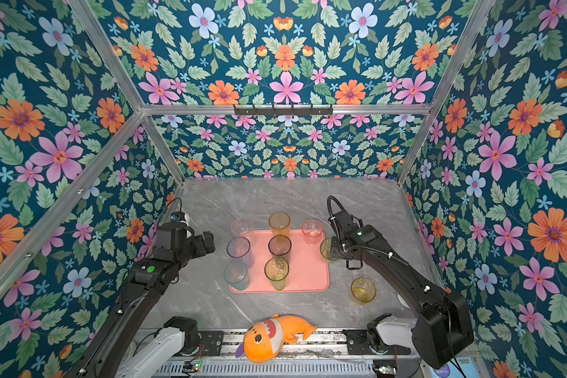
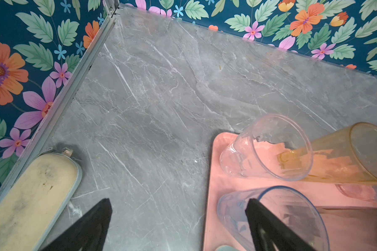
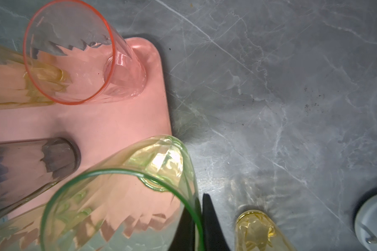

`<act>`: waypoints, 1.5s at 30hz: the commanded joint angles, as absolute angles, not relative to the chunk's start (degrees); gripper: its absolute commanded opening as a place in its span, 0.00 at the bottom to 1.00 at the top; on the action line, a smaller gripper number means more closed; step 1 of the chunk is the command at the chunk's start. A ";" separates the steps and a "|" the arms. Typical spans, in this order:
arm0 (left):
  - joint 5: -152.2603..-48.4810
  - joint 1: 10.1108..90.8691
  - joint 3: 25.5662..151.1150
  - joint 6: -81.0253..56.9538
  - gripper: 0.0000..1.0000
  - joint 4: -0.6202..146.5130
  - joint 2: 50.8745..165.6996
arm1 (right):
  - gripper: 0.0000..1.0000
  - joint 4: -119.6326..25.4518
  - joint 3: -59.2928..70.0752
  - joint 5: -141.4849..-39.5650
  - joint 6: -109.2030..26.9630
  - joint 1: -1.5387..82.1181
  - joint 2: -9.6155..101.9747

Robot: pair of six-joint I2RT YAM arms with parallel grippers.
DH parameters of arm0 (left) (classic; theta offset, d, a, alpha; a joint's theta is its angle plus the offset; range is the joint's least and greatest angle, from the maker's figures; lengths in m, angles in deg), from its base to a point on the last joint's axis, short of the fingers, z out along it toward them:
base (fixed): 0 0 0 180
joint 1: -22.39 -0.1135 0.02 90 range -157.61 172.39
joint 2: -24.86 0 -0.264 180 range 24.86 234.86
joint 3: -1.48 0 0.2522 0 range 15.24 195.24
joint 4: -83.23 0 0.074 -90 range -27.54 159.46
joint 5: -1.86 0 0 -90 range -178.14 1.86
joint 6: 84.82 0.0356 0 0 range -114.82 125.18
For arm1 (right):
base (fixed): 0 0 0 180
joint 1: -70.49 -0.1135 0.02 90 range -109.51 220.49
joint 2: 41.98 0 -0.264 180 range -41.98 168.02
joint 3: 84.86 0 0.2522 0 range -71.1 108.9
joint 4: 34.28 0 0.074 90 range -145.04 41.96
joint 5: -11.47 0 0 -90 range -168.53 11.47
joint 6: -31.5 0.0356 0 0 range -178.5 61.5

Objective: Place the glasses into the tray
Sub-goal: Pick up the glass from the middle-right of the table, then place the glass on the tray.

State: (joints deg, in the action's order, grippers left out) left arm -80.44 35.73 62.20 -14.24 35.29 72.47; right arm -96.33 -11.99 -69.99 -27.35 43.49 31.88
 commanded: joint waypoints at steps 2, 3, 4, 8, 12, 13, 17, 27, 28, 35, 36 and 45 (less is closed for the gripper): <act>-79.79 35.72 62.01 -14.33 0.99 35.71 72.41 | 0.00 -97.77 -10.48 -69.40 -26.73 42.16 33.95; -79.79 35.75 62.12 -14.26 0.99 35.71 72.47 | 0.00 -97.71 -10.16 -69.45 -26.69 41.77 34.51; -79.79 35.74 62.13 -14.27 0.99 35.71 72.47 | 0.00 -97.60 -9.81 -69.39 -26.69 41.46 35.06; -79.70 35.75 62.17 -14.24 0.99 35.80 72.75 | 0.00 -97.21 -8.44 -69.66 -26.57 40.49 37.58; -79.61 35.73 62.17 -14.09 0.99 35.80 72.80 | 0.00 -96.57 -7.34 -69.97 -26.60 39.89 39.98; -79.59 35.67 62.25 -14.11 0.99 35.80 72.83 | 0.00 -96.43 -7.03 -69.96 -26.55 39.73 40.48; -79.53 35.75 62.35 -13.98 0.99 35.80 72.84 | 0.00 -95.79 -6.01 -70.09 -26.43 39.13 42.67; -79.18 35.75 62.43 -13.69 0.99 35.62 73.00 | 0.00 -95.07 -3.97 -70.63 -26.34 37.88 47.02; -79.18 35.74 62.43 -13.71 0.99 35.58 73.02 | 0.00 -95.10 -3.89 -70.72 -26.34 37.80 47.28; -79.35 35.71 62.43 -13.71 0.99 35.71 73.19 | 0.00 -94.89 -3.68 -70.45 -26.33 37.58 48.35; -79.29 35.75 62.43 -13.72 0.99 35.67 73.20 | 0.00 -94.88 -3.61 -70.33 -26.38 37.62 48.39; -79.24 35.75 61.84 -13.93 0.99 35.71 72.72 | 0.00 -94.73 -3.58 -70.09 -26.17 37.53 48.98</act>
State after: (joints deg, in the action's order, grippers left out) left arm -80.02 35.73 62.17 -14.19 35.31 72.98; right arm -94.83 -3.81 -70.71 -27.00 37.61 48.95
